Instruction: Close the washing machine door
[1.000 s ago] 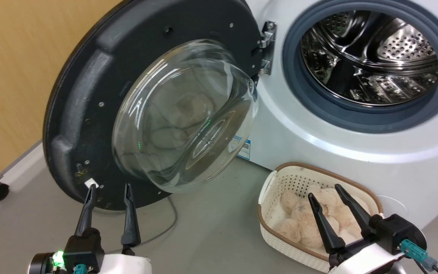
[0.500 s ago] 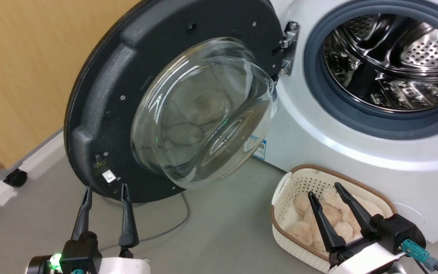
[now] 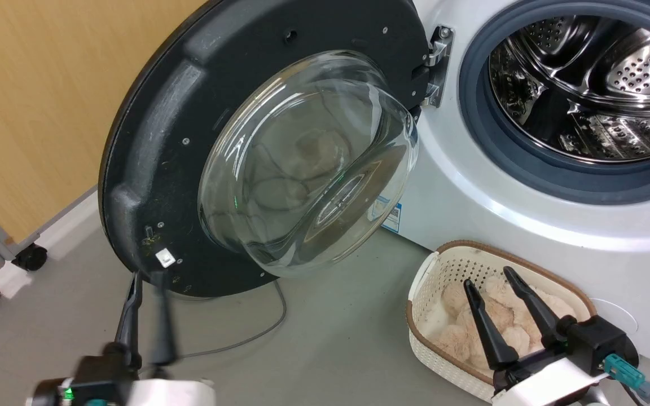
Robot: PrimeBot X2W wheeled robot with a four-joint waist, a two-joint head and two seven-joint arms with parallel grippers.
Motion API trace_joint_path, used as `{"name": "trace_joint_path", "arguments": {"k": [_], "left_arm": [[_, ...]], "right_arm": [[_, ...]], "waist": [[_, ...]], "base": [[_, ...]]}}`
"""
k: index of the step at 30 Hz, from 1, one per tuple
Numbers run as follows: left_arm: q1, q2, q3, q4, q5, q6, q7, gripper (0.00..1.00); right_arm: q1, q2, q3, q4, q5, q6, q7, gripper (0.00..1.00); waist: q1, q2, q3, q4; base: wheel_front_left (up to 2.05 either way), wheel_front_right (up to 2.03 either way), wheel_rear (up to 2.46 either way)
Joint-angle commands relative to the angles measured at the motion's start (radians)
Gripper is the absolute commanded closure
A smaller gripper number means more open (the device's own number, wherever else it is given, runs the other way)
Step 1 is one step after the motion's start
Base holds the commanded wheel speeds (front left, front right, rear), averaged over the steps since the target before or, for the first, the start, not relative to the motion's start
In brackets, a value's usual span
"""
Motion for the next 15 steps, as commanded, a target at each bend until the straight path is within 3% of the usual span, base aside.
{"name": "trace_joint_path", "arguments": {"k": [1, 7, 15], "left_arm": [[-0.012, 0.002, 0.024, -0.013, -0.02, -0.009, -0.006, 1.0], [-0.119, 0.07, 0.178, 0.005, -0.139, -0.073, -0.006, 1.0], [-0.346, 0.145, 0.36, 0.205, -0.454, -0.157, 0.117, 1.0]], "right_arm": [[0.009, -0.002, -0.006, -0.007, 0.001, 0.001, -0.003, 0.0], [0.029, -0.003, -0.036, -0.033, -0.012, 0.001, 0.006, 0.0], [0.057, -0.009, -0.075, -0.08, -0.03, 0.001, 0.029, 0.0]], "waist": [[0.0, 0.0, 0.002, 0.0], [0.0, 0.0, 0.021, -0.003], [0.0, 0.0, 0.049, -0.005]], "base": [[0.0, 0.0, 0.0], [0.0, 0.0, 0.0], [0.0, 0.0, 0.0]]}}
